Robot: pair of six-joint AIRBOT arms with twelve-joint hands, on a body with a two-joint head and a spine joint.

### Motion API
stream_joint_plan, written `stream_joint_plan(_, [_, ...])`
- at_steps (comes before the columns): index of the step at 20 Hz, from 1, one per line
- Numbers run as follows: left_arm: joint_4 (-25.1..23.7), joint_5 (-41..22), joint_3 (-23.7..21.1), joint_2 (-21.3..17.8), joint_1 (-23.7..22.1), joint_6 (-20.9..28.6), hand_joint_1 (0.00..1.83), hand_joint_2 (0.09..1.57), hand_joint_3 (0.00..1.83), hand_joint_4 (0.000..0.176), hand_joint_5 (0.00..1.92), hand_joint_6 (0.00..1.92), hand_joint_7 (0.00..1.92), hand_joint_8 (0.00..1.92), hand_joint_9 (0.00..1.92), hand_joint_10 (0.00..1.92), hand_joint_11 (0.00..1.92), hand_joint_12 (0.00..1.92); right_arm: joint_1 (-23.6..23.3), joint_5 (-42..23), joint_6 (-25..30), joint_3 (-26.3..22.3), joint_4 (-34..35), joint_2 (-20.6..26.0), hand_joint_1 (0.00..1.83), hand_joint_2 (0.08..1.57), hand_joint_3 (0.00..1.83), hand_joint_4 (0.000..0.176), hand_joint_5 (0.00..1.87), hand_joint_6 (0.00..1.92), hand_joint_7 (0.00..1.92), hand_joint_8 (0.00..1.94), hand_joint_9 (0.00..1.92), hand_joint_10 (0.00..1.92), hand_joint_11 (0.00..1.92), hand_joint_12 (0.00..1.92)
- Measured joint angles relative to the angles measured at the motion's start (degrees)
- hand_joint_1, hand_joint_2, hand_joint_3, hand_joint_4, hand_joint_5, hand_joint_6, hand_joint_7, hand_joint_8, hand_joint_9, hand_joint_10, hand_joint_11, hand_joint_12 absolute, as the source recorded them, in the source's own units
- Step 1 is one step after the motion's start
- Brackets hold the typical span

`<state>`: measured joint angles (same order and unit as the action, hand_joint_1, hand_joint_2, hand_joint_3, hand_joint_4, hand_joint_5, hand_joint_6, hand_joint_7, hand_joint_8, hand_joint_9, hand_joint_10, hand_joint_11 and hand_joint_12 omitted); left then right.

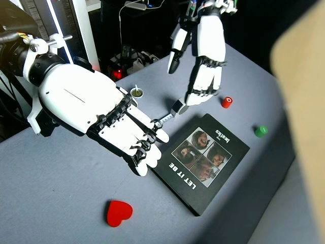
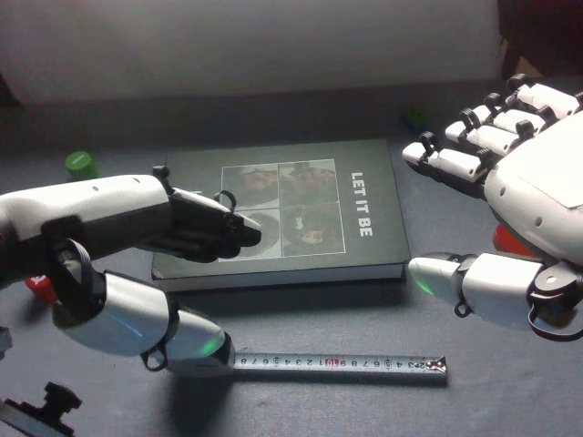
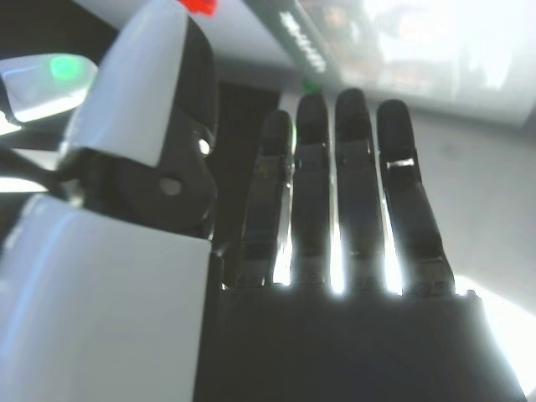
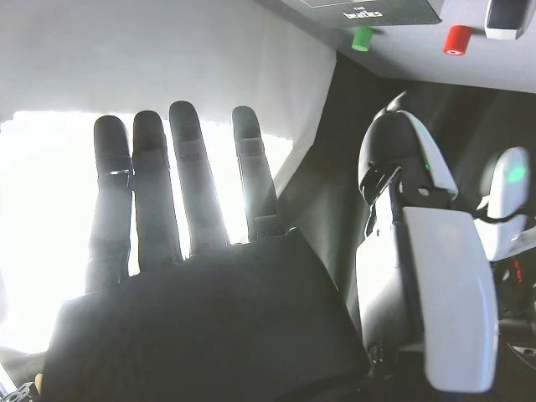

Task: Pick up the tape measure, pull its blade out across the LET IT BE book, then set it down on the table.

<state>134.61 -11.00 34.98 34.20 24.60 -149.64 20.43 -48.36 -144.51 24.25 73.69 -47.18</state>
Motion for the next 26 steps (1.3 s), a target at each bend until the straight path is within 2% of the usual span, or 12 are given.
stream_joint_plan(2, [-2.43,-0.92,0.48,1.27,2.16,5.64,1.06,1.05,0.0,0.0,0.4,0.0,0.41,0.0,0.41,0.0,0.05,0.78,0.0,0.0,0.0,0.0,0.0,0.0,0.0,1.18,0.0,0.144,0.15,0.0,0.22,0.0,0.19,0.0,0.0,0.7])
stream_joint_plan(3, [-2.95,-0.9,0.72,1.66,2.84,6.67,1.06,1.05,0.0,0.0,0.4,0.0,0.41,0.0,0.41,0.0,0.05,0.78,0.0,0.0,0.0,0.0,-0.02,0.0,0.0,1.18,0.0,0.144,0.17,0.0,0.23,0.0,0.21,0.01,0.0,0.75])
stream_joint_plan(5, [-14.23,-1.16,1.4,3.3,5.38,17.77,1.05,1.06,0.0,0.0,0.41,0.01,0.42,0.01,0.42,0.0,0.06,0.78,0.0,-0.09,0.0,0.02,0.02,0.02,0.0,1.18,0.0,0.144,0.19,0.01,0.25,0.01,0.23,0.01,0.0,0.78])
stream_joint_plan(6, [-22.82,-1.09,1.75,3.82,6.14,24.57,1.06,1.06,0.0,0.0,0.41,0.01,0.43,0.01,0.42,0.0,0.06,0.79,0.0,0.02,0.0,0.0,-0.13,0.0,0.0,1.18,0.0,0.144,0.19,0.01,0.25,0.01,0.23,0.01,0.0,0.78])
stream_joint_plan(7, [-28.26,-1.11,1.75,3.93,7.06,29.88,1.06,1.06,0.0,0.0,0.41,0.01,0.43,0.01,0.42,0.0,0.05,0.78,0.0,0.04,0.0,0.0,-0.2,0.0,0.0,1.18,0.0,0.144,0.19,0.0,0.25,0.0,0.22,0.01,0.0,0.78])
stream_joint_plan(10, [-53.27,-1.73,1.29,4.9,10.08,57.31,1.06,1.06,0.0,0.0,0.41,0.0,0.43,0.0,0.42,0.0,0.06,0.79,0.0,-0.04,0.0,0.02,-0.11,0.0,0.0,1.18,0.0,0.144,0.18,0.0,0.25,0.01,0.22,0.0,0.0,0.77])
stream_joint_plan(12, [-64.39,-4.02,0.83,5.38,11.43,71.76,1.06,1.06,0.0,0.0,0.41,0.0,0.43,0.0,0.42,0.0,0.06,0.79,0.0,0.02,0.0,0.0,-0.24,0.0,0.0,1.18,0.0,0.144,0.18,0.0,0.25,0.01,0.22,0.0,0.0,0.77])
stream_joint_plan(14, [-68.46,-5.88,0.7,5.7,14.03,78.73,1.06,1.06,0.0,0.0,0.41,0.0,0.41,0.0,0.41,0.0,0.06,0.78,0.0,-0.02,0.0,0.02,-0.13,0.02,0.0,1.18,0.0,0.144,0.18,0.0,0.25,0.0,0.22,0.0,0.0,0.76])
stream_joint_plan(15, [-69.9,-6.4,0.7,5.79,14.97,80.63,1.06,1.06,0.0,0.0,0.41,0.0,0.41,0.0,0.41,0.0,0.06,0.78,0.0,-0.04,0.02,0.02,0.0,0.02,0.0,1.18,0.0,0.144,0.18,0.0,0.25,0.0,0.22,0.0,0.0,0.76])
stream_joint_plan(20, [-82.71,-11.8,1.03,7.56,21.73,95.47,1.06,1.06,0.0,0.0,0.4,0.0,0.41,0.0,0.42,0.0,0.05,0.78,0.0,0.17,0.04,0.02,-0.04,0.02,0.0,1.18,0.0,0.144,0.2,0.01,0.25,0.0,0.21,0.0,0.0,0.77])
stream_joint_plan(22, [-86.14,-14.43,1.6,8.35,22.62,98.07,1.06,1.06,0.0,0.0,0.4,0.0,0.41,0.0,0.41,0.0,0.06,0.79,0.0,0.26,0.04,0.0,-0.09,0.0,0.01,1.18,0.0,0.144,0.19,0.0,0.24,0.0,0.2,0.0,0.0,0.72])
stream_joint_plan(26, [-88.85,-18.78,2.29,9.53,24.81,99.6,1.07,1.06,0.0,0.0,0.4,0.0,0.41,0.0,0.41,0.0,0.06,0.79,0.0,0.33,0.13,0.0,-0.24,0.0,0.01,1.18,0.0,0.144,0.19,0.0,0.24,0.0,0.21,0.0,0.0,0.72])
